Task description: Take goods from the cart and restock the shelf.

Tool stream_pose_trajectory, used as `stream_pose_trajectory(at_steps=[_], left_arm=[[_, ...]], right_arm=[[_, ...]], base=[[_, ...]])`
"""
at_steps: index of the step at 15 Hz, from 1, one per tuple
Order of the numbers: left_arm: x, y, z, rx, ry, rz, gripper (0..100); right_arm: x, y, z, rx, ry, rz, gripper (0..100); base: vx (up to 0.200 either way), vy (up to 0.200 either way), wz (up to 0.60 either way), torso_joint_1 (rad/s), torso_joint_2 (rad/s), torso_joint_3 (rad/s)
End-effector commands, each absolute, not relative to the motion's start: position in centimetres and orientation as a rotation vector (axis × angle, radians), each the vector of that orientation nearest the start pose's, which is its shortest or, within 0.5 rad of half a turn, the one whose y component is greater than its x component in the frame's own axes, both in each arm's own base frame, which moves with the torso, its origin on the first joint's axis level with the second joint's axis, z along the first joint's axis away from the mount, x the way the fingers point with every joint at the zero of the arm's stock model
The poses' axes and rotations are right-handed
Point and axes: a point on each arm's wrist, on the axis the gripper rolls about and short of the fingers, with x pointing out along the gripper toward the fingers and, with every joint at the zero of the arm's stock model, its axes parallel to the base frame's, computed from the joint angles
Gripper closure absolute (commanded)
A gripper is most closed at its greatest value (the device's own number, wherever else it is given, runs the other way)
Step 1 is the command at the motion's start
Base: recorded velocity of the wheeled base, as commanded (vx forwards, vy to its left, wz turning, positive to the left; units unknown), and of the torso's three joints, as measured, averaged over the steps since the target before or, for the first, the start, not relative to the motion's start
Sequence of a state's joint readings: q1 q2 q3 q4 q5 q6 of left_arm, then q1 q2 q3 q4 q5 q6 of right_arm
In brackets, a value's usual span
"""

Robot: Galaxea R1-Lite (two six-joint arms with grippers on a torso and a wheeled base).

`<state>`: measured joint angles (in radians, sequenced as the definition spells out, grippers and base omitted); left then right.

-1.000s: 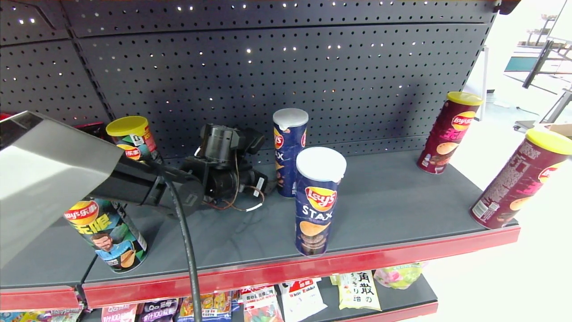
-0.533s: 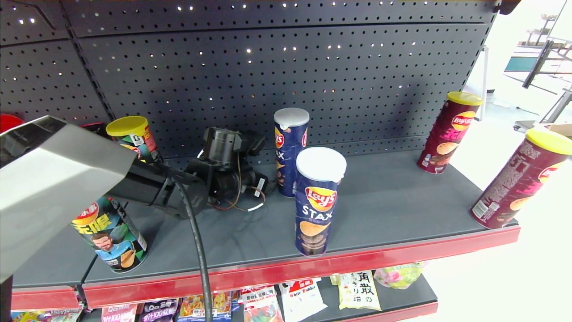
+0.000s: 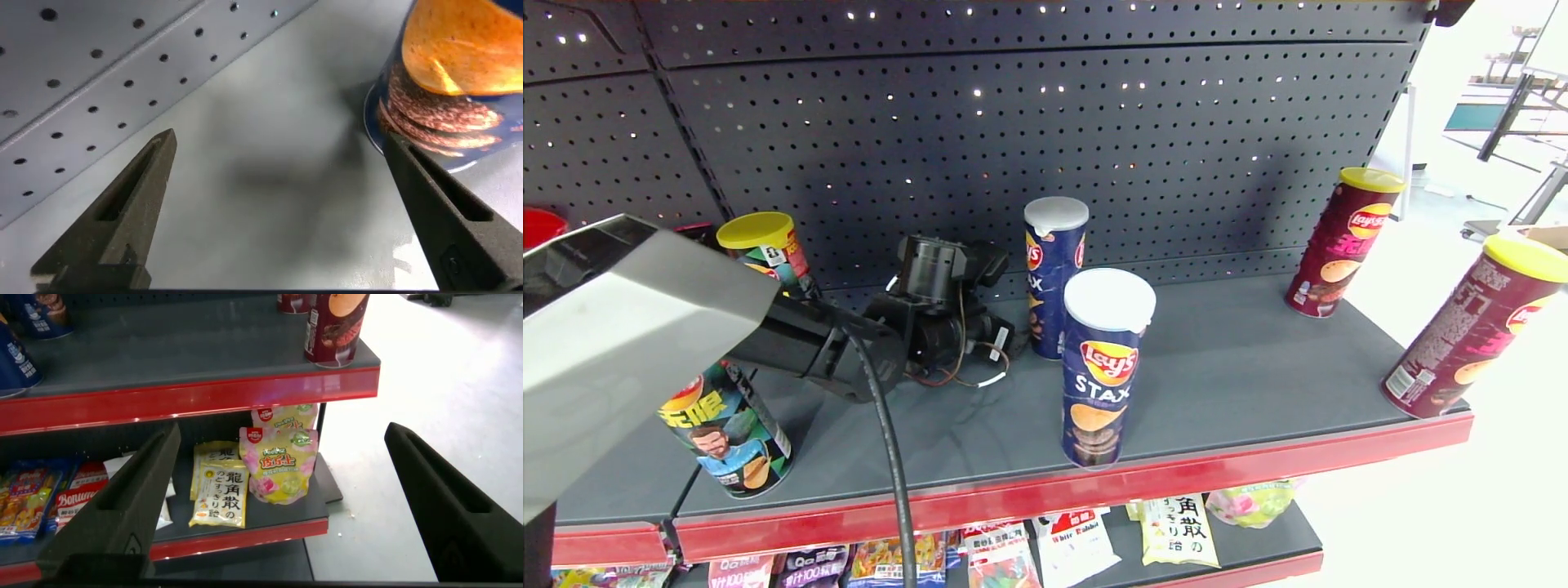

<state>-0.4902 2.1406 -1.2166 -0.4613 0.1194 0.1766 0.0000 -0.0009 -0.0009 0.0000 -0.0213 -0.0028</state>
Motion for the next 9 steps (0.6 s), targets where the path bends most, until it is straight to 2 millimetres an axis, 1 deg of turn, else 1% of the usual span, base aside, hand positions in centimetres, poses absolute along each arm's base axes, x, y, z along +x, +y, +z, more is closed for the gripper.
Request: stream_pose_trajectory(at_steps=[1,6,9], left_arm=[[37.17,-19.64,10.95,0.313,0.416,-0.405,0],[37.05,-19.94,10.82,0.314,0.418,-0.413,0],[36.90,-20.52,10.99,0.314,0.409,-0.425,0]], right_arm=[[-2.29,-0.05,7.59,-0.003,-0.002,-0.021,0],[-2.29,-0.05,7.57,-0.003,0.000,-0.021,0],[-2.28,-0.05,7.55,-0.003,0.000,-0.021,0]], base=[[0.000,0.000,0.00,0.000,0.00,0.000],[0.000,0.000,0.00,0.000,0.00,0.000],[0.000,0.000,0.00,0.000,0.00,0.000]])
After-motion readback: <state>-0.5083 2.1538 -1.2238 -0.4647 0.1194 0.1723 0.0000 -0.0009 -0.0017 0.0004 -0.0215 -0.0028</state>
